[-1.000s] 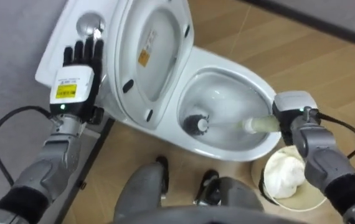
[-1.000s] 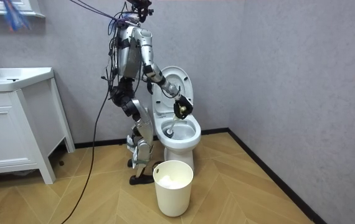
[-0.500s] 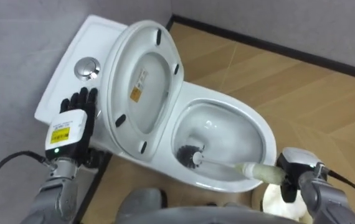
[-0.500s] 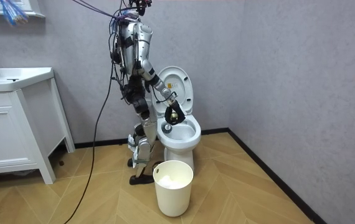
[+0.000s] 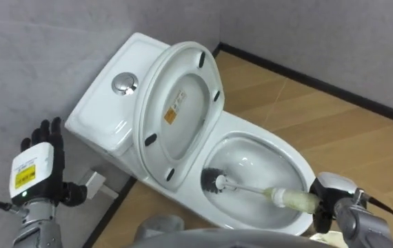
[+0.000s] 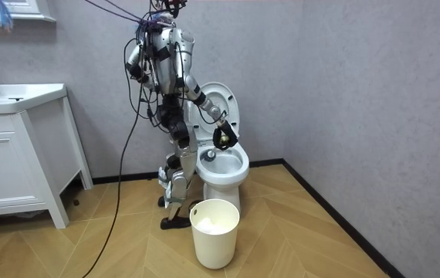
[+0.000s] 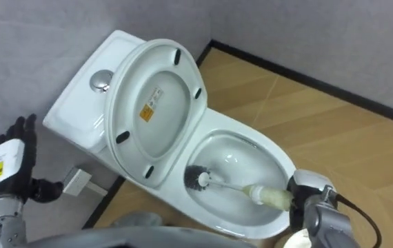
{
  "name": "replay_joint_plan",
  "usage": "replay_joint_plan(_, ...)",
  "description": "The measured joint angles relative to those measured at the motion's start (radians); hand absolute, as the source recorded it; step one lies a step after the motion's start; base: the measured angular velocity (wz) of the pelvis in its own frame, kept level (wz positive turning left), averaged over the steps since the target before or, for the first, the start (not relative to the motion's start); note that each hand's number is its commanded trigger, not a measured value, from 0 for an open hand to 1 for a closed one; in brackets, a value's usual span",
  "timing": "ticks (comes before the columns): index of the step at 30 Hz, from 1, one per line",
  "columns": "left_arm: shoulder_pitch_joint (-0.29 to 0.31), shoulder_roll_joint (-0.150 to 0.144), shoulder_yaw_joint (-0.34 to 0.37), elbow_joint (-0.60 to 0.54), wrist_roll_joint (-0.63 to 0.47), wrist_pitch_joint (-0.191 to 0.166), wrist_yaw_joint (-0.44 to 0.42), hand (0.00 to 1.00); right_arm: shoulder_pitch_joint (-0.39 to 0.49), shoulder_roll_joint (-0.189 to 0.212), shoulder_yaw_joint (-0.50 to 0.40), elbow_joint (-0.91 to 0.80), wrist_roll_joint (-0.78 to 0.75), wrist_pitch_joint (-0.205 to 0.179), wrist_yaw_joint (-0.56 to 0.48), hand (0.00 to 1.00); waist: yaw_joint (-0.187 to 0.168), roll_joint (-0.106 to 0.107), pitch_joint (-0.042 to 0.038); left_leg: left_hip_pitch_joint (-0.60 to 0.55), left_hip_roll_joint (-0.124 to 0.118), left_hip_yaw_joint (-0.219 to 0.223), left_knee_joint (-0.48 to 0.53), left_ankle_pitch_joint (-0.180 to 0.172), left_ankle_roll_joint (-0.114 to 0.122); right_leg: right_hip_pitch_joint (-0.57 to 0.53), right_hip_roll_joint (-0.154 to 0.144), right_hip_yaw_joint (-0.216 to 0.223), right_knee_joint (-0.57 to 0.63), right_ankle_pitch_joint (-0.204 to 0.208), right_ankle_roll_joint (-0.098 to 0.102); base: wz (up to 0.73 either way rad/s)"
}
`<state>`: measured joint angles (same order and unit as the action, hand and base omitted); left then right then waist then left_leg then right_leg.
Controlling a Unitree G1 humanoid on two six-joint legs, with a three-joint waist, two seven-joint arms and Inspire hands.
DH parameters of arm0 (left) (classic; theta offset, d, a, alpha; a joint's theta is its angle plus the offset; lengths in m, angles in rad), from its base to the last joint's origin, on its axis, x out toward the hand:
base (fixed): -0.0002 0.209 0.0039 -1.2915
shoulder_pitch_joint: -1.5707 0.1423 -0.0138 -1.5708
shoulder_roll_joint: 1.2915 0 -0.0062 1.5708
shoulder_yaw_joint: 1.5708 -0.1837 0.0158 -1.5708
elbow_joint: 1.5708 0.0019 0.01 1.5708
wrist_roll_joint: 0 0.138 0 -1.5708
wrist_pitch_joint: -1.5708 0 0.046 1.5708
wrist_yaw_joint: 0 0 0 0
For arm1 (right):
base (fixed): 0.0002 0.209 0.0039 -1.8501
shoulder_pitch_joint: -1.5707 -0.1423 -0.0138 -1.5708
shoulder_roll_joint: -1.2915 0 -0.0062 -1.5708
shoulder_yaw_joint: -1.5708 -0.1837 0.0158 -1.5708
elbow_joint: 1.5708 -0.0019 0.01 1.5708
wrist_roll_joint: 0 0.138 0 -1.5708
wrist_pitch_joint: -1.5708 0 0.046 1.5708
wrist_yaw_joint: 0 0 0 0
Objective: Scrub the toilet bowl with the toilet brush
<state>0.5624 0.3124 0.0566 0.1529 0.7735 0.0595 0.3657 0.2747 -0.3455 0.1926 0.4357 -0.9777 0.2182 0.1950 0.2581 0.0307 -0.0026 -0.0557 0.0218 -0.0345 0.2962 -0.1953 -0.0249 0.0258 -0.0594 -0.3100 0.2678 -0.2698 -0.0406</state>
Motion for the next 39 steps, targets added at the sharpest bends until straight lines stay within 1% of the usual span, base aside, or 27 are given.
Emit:
replay_joint_plan(2,0.013,-0.032,0.049,0.055,-0.023,0.003,0.017,0.00,0.003,0.004,-0.024,0.023,0.000,-0.002,-0.005,1.00,0.023,0.006,0.0027,0.016,0.000,0.006,-0.014,0.000,-0.001,0.010,0.000,0.001,-0.008,0.000,0.001,-0.02)
replay_joint_plan(3,0.020,-0.038,0.059,0.065,-0.034,0.004,0.020,0.00,0.005,0.004,-0.025,0.029,0.003,-0.002,-0.006,1.00,0.027,0.004,0.0024,0.018,0.000,0.006,-0.017,0.000,-0.001,0.011,0.000,0.002,-0.009,0.000,0.001,-0.08)
replay_joint_plan(4,0.035,-0.046,0.073,0.084,-0.061,0.007,0.021,0.00,0.010,0.004,-0.030,0.030,0.010,-0.002,-0.009,1.00,0.032,0.009,0.0012,0.020,0.000,0.006,-0.022,0.000,-0.001,0.010,0.000,0.003,-0.009,0.000,0.002,-0.04)
replay_joint_plan(6,0.060,-0.059,0.090,0.116,-0.100,0.013,0.022,0.00,0.015,0.005,-0.033,0.037,0.027,-0.002,-0.014,1.00,0.031,0.008,0.0032,0.020,0.000,0.004,-0.024,0.000,-0.001,0.010,0.000,0.002,-0.010,0.000,0.002,0.00)
replay_joint_plan(8,0.059,-0.063,0.090,0.175,-0.118,0.017,0.020,0.00,0.010,0.004,-0.041,0.066,0.050,-0.008,-0.019,1.00,0.037,0.007,0.0038,0.026,0.000,0.003,-0.030,0.001,-0.001,0.013,0.001,0.005,-0.010,0.000,0.002,-0.02)
replay_joint_plan(10,0.064,-0.077,0.089,0.214,-0.137,0.025,0.017,0.00,0.013,0.005,-0.045,0.078,0.070,-0.008,-0.022,1.00,0.036,0.007,0.0057,0.030,0.000,0.003,-0.030,0.001,-0.001,0.017,0.000,0.007,-0.012,-0.001,0.002,-0.03)
replay_joint_plan(11,0.065,-0.090,0.088,0.240,-0.155,0.027,0.015,0.00,0.014,0.006,-0.048,0.096,0.081,-0.010,-0.028,1.00,0.027,0.006,0.0070,0.036,-0.002,0.003,-0.030,0.001,-0.001,0.028,0.000,0.005,-0.019,-0.001,0.003,0.07)
replay_joint_plan(13,0.066,-0.104,0.086,0.288,-0.163,0.031,0.005,0.00,0.016,0.008,-0.050,0.116,0.104,-0.011,-0.033,1.00,0.023,0.006,0.0067,0.053,-0.002,0.007,-0.040,0.001,-0.001,0.039,0.000,0.010,-0.021,-0.002,0.005,-0.03)
replay_joint_plan(15,0.068,-0.105,0.070,0.314,-0.203,0.048,-0.022,0.00,0.023,0.013,-0.051,0.118,0.126,-0.010,-0.043,1.00,0.015,-0.002,0.0061,0.060,-0.002,0.008,-0.052,0.003,-0.005,0.042,0.001,0.010,-0.025,-0.002,0.005,-0.04)
replay_joint_plan(16,0.066,-0.105,0.057,0.339,-0.236,0.052,-0.032,0.00,0.023,0.023,-0.052,0.122,0.140,-0.010,-0.049,1.00,0.003,-0.011,0.0045,0.065,-0.002,0.008,-0.065,0.007,-0.011,0.043,0.001,0.009,-0.027,-0.002,0.005,0.05)
replay_joint_plan(17,0.063,-0.111,0.053,0.368,-0.262,0.054,-0.043,0.00,0.021,0.033,-0.054,0.123,0.158,-0.012,-0.054,1.00,-0.012,-0.018,0.0038,0.067,-0.001,0.010,-0.071,0.007,-0.011,0.045,0.003,0.010,-0.030,-0.002,0.005,0.03)
replay_joint_plan(18,0.057,-0.114,0.050,0.388,-0.273,0.056,-0.049,0.00,0.021,0.038,-0.057,0.125,0.169,-0.012,-0.057,1.00,-0.016,-0.022,0.0030,0.070,0.000,0.015,-0.075,0.007,-0.011,0.045,0.004,0.013,-0.032,-0.002,0.006,-0.05)
replay_joint_plan(20,0.034,-0.130,0.050,0.455,-0.335,0.066,-0.078,0.00,0.020,0.045,-0.060,0.139,0.221,-0.025,-0.077,1.00,-0.029,-0.035,0.0039,0.081,0.000,0.031,-0.077,0.007,-0.011,0.050,0.004,0.029,-0.032,0.000,0.008,-0.18)
replay_joint_plan(21,0.032,-0.135,0.050,0.464,-0.350,0.067,-0.085,0.00,0.020,0.045,-0.060,0.139,0.231,-0.025,-0.081,1.00,-0.034,-0.036,0.0043,0.085,0.000,0.032,-0.077,0.007,-0.011,0.051,0.003,0.033,-0.032,0.000,0.008,-0.14)
replay_joint_plan(23,0.013,-0.150,0.047,0.496,-0.412,0.072,-0.110,0.00,0.020,0.057,-0.077,0.139,0.241,-0.030,-0.115,1.00,-0.073,-0.042,0.0054,0.093,-0.002,0.034,-0.083,0.007,-0.011,0.058,0.002,0.036,-0.038,0.001,0.010,-0.06)
replay_joint_plan(24,0.011,-0.152,0.048,0.497,-0.421,0.072,-0.113,0.00,0.020,0.065,-0.090,0.139,0.245,-0.033,-0.121,1.00,-0.078,-0.043,0.0051,0.099,0.000,0.037,-0.089,0.007,-0.011,0.060,0.004,0.041,-0.041,0.001,0.011,-0.16)
replay_joint_plan(25,0.006,-0.156,0.051,0.498,-0.430,0.072,-0.116,0.00,0.020,0.079,-0.108,0.137,0.259,-0.039,-0.141,1.00,-0.087,-0.045,0.0047,0.110,0.002,0.052,-0.099,0.007,-0.011,0.061,0.009,0.060,-0.045,0.002,0.012,-0.31)
replay_joint_plan(27,-0.012,-0.160,0.057,0.502,-0.430,0.073,-0.119,0.00,0.023,0.081,-0.119,0.132,0.305,-0.048,-0.166,1.00,-0.099,-0.047,0.0048,0.121,0.003,0.066,-0.103,0.007,-0.011,0.064,0.008,0.072,-0.045,0.005,0.013,-0.26)
replay_joint_plan(28,-0.028,-0.160,0.061,0.509,-0.430,0.073,-0.120,0.00,0.024,0.082,-0.130,0.132,0.323,-0.055,-0.177,1.00,-0.117,-0.048,0.0044,0.125,0.003,0.077,-0.108,0.007,-0.011,0.065,0.008,0.076,-0.044,0.006,0.015,-0.13)
replay_joint_plan(29,-0.046,-0.160,0.061,0.518,-0.431,0.073,-0.120,0.00,0.024,0.082,-0.137,0.131,0.334,-0.062,-0.194,1.00,-0.129,-0.050,0.0047,0.130,0.003,0.091,-0.115,0.007,-0.011,0.063,0.009,0.087,-0.044,0.007,0.017,-0.16)
replay_joint_plan(30,-0.054,-0.160,0.061,0.525,-0.431,0.073,-0.120,0.00,0.024,0.082,-0.138,0.131,0.340,-0.065,-0.202,1.00,-0.132,-0.050,0.0046,0.134,0.004,0.097,-0.119,0.007,-0.011,0.062,0.009,0.093,-0.044,0.008,0.018,-0.29)
replay_joint_plan(31,-0.067,-0.161,0.060,0.539,-0.432,0.073,-0.120,0.00,0.024,0.083,-0.137,0.131,0.347,-0.069,-0.210,1.00,-0.142,-0.052,0.0034,0.145,0.004,0.116,-0.125,0.007,-0.011,0.062,0.009,0.110,-0.044,0.009,0.019,-0.40)
replay_joint_plan(33,-0.071,-0.163,0.059,0.541,-0.431,0.073,-0.120,0.00,0.024,0.092,-0.139,0.126,0.354,-0.078,-0.234,1.00,-0.160,-0.058,0.0034,0.161,0.003,0.127,-0.134,0.007,-0.011,0.062,0.011,0.135,-0.044,0.010,0.022,-0.42)
replay_joint_plan(35,-0.072,-0.164,0.061,0.540,-0.429,0.074,-0.121,0.00,0.036,0.112,-0.168,0.079,0.347,-0.082,-0.250,1.00,-0.198,-0.072,0.0033,0.172,0.002,0.154,-0.134,0.007,-0.011,0.062,0.015,0.163,-0.043,0.012,0.025,-0.38)
replay_joint_plan(36,-0.077,-0.164,0.061,0.540,-0.429,0.074,-0.123,0.00,0.041,0.116,-0.178,0.065,0.348,-0.086,-0.251,1.00,-0.206,-0.075,0.0039,0.173,0.003,0.163,-0.134,0.007,-0.011,0.060,0.015,0.171,-0.042,0.013,0.026,-0.31)
replay_joint_plan(38,-0.107,-0.164,0.060,0.543,-0.428,0.080,-0.141,0.00,0.060,0.116,-0.194,0.014,0.363,-0.097,-0.261,1.00,-0.237,-0.085,0.0038,0.174,0.004,0.191,-0.134,0.007,-0.011,0.053,0.019,0.199,-0.046,0.023,0.027,-0.34)
replay_joint_plan(39,-0.112,-0.164,0.059,0.543,-0.427,0.080,-0.142,0.00,0.062,0.116,-0.197,0.003,0.364,-0.099,-0.262,1.00,-0.239,-0.086,0.0034,0.174,0.005,0.197,-0.134,0.007,-0.011,0.050,0.019,0.206,-0.045,0.025,0.028,-0.41)
